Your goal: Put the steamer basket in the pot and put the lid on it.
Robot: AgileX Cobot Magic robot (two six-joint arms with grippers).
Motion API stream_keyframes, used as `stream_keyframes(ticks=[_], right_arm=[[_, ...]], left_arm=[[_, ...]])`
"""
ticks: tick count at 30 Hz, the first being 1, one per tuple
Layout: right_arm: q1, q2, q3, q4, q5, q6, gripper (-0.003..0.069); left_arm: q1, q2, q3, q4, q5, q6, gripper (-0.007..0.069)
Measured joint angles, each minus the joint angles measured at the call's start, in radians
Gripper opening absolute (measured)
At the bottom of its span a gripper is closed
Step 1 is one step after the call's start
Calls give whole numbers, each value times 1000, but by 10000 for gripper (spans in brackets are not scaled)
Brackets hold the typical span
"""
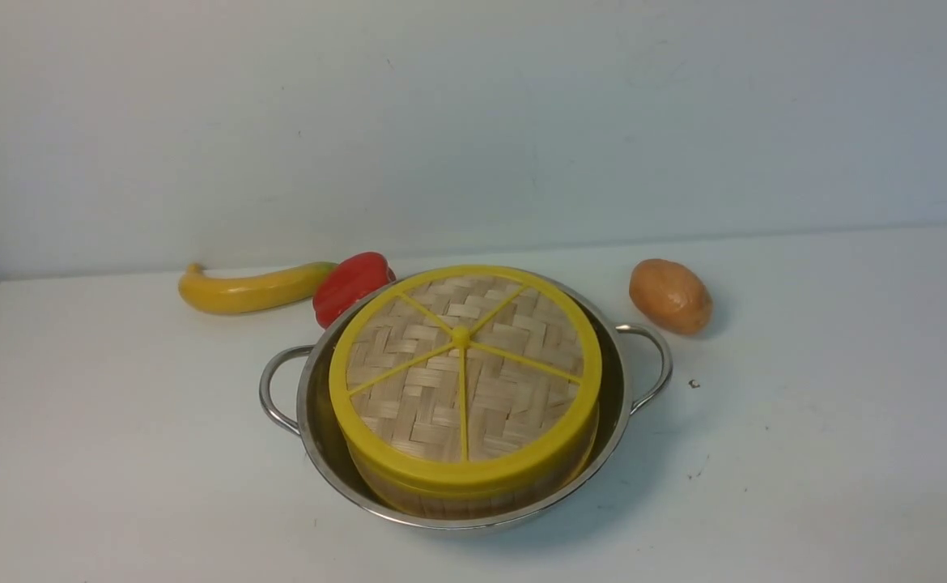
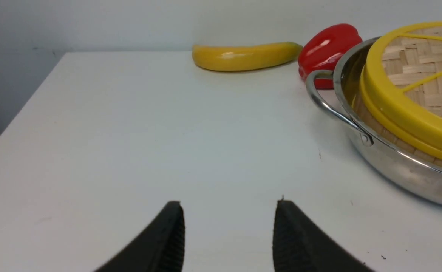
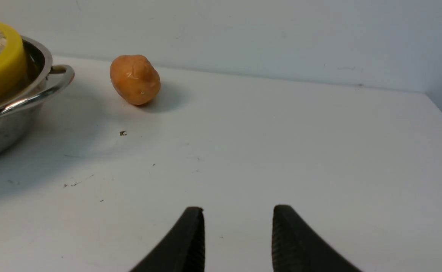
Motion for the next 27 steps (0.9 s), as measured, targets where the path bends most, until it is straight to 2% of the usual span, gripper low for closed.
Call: stream_keyframes(ticks=[8, 27], right_arm=[[0, 0, 0, 0, 0, 0, 241], [0, 0, 0, 0, 0, 0, 241]], left_arm=[[0, -1, 86, -78, -101, 13, 311], [0, -1, 161, -89, -99, 47, 311]])
